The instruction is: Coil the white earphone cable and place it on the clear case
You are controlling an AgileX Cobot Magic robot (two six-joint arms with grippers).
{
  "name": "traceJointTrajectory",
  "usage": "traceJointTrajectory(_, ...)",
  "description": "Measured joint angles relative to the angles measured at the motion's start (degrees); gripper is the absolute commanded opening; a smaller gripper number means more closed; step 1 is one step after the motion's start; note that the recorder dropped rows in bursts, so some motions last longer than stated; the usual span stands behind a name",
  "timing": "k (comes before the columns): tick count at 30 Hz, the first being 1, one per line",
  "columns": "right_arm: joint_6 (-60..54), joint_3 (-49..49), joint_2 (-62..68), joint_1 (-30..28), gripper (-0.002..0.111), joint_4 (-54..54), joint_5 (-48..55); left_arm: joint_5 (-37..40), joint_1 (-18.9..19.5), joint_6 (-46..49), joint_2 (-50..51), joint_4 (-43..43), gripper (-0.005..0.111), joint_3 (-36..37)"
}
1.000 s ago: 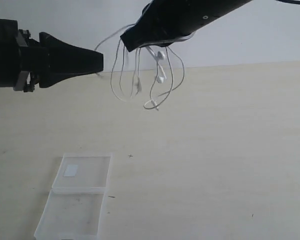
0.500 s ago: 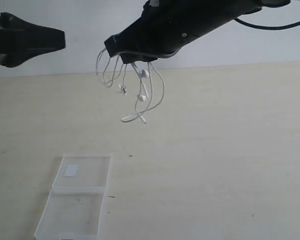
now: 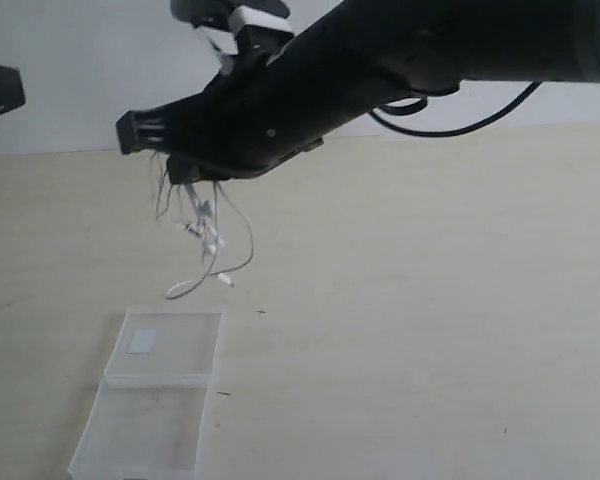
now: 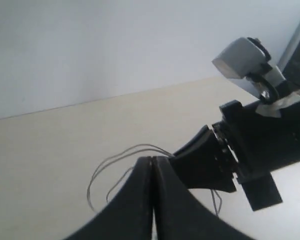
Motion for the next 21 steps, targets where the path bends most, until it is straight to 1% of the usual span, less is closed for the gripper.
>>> traceJointTrajectory(3,10.1,0.0,1.18,2.91,0.0,-8.4,-0.51,2.13,1.43,-1.3,-2.81,-0.08,0.0,3.76)
traceJointTrajectory(6,20.63,0.0,2.52,4.93,0.0,-17.12,-0.98,4.42,1.82,-2.55,-5.73,-0.08,0.0,7.29)
traceJointTrajectory(9,27.54,0.0,3.63,6.15,0.0,-23.16,-1.08,5.34,1.82,-4.01,-8.55,-0.08,0.0,10.54)
traceJointTrajectory(13,31.51,-1.45,5.45,6.83,0.0,-25.21,-0.03,5.75,1.82,-4.63,-11.47,-0.08,0.0,13.73)
traceJointTrajectory(21,32.81,-7.2,10.6,7.84,0.0,-25.85,4.24,6.35,1.82,-4.8,-14.66,-0.08,0.0,16.98)
